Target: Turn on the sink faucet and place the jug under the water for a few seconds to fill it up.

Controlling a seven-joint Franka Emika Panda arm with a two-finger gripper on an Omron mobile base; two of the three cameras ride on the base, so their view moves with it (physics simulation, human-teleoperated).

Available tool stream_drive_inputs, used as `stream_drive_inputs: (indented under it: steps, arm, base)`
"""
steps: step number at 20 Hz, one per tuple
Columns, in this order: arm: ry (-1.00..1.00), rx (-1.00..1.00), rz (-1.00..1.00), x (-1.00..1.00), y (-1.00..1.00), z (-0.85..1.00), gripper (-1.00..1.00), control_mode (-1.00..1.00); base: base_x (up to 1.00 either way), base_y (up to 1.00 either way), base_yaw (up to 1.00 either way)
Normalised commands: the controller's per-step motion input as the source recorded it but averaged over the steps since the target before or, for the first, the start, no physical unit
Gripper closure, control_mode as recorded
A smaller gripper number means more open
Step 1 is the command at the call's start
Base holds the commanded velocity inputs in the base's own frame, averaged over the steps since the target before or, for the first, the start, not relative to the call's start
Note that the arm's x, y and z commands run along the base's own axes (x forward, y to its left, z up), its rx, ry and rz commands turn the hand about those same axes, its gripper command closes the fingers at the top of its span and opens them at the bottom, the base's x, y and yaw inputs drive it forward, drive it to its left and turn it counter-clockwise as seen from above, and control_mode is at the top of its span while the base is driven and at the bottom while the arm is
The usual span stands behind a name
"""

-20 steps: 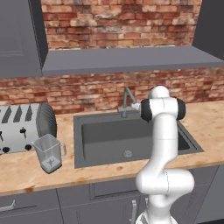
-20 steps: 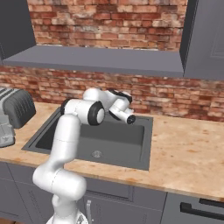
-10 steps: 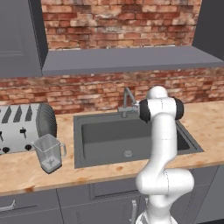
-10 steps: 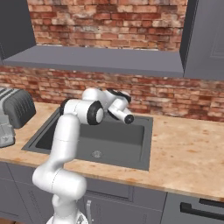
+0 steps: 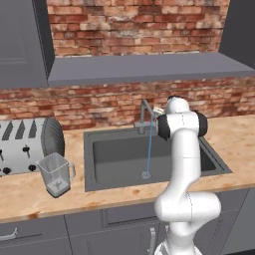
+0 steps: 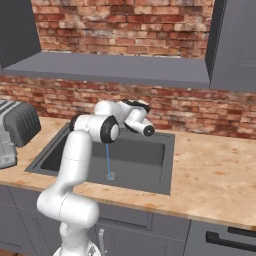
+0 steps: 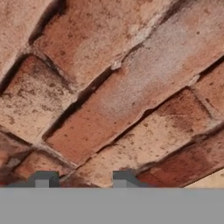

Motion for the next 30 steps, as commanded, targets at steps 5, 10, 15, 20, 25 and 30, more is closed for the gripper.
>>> stream_drive_inputs:
  steps: [5,10,15,20,25,30]
  arm:
    - [0.02,0.08,-0.02,-0.16,-0.33,-0.4,-1.0,-1.0]
    - [-0.02,0.0,0.0,-0.19,-0.08,-0.28,-1.0,-1.0]
    - [-0.25,0.0,-0.05,-0.91,-0.34,0.08,-1.0,-1.0]
    - [-0.31,0.0,-0.06,-1.0,-0.38,0.6,-1.0,-1.0]
    - [-0.31,-0.02,-0.03,-1.0,-0.05,0.86,-1.0,-1.0]
    - [-0.24,-0.13,-0.01,-1.0,0.0,0.98,-1.0,-1.0]
  base:
    - [0.0,0.0,0.0]
    - [0.0,0.0,0.0]
    - [0.0,0.0,0.0]
    - [0.0,0.0,0.0]
    - [0.0,0.0,0.0]
    - [0.0,0.0,0.0]
